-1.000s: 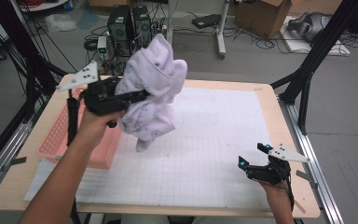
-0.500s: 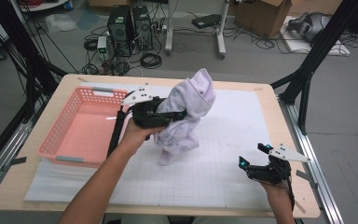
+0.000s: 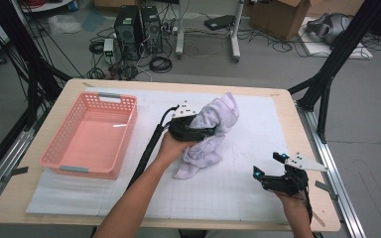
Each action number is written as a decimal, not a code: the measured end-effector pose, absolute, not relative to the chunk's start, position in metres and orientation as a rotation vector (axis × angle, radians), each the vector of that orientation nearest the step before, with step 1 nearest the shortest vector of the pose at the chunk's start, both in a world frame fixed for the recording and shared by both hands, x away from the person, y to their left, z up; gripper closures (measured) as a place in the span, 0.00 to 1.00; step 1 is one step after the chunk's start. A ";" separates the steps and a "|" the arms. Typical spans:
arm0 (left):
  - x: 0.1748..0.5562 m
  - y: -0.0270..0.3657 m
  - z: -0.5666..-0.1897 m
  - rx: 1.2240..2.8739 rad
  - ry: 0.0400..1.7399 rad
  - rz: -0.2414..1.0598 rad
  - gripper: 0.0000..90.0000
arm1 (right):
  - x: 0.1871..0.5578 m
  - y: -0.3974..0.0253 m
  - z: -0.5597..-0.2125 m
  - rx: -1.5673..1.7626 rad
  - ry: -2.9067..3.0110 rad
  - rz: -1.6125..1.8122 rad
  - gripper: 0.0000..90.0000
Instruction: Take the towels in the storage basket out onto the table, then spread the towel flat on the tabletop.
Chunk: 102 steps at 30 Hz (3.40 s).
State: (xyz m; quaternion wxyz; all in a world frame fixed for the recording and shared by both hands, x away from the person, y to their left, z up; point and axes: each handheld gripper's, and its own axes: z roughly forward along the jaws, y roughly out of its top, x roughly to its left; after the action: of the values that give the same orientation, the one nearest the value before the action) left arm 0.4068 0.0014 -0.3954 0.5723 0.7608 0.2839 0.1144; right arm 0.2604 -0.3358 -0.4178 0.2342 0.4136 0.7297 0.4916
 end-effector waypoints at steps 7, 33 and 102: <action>0.406 0.035 -0.380 1.693 0.791 0.388 0.25 | 0.260 -0.338 -0.419 1.151 2.002 1.347 0.06; 0.326 0.098 -0.409 1.654 0.727 0.339 0.22 | 0.267 -0.327 -0.423 1.152 2.026 1.316 0.06; 0.305 0.111 -0.437 1.731 0.725 0.268 0.38 | 0.258 -0.301 -0.382 1.099 2.130 1.229 0.53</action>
State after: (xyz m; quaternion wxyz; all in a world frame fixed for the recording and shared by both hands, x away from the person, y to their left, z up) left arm 0.3050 0.1113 -0.4372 0.5835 0.7416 0.3104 0.1150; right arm 0.2584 -0.3012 -0.3815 0.2222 0.3980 0.7710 0.4448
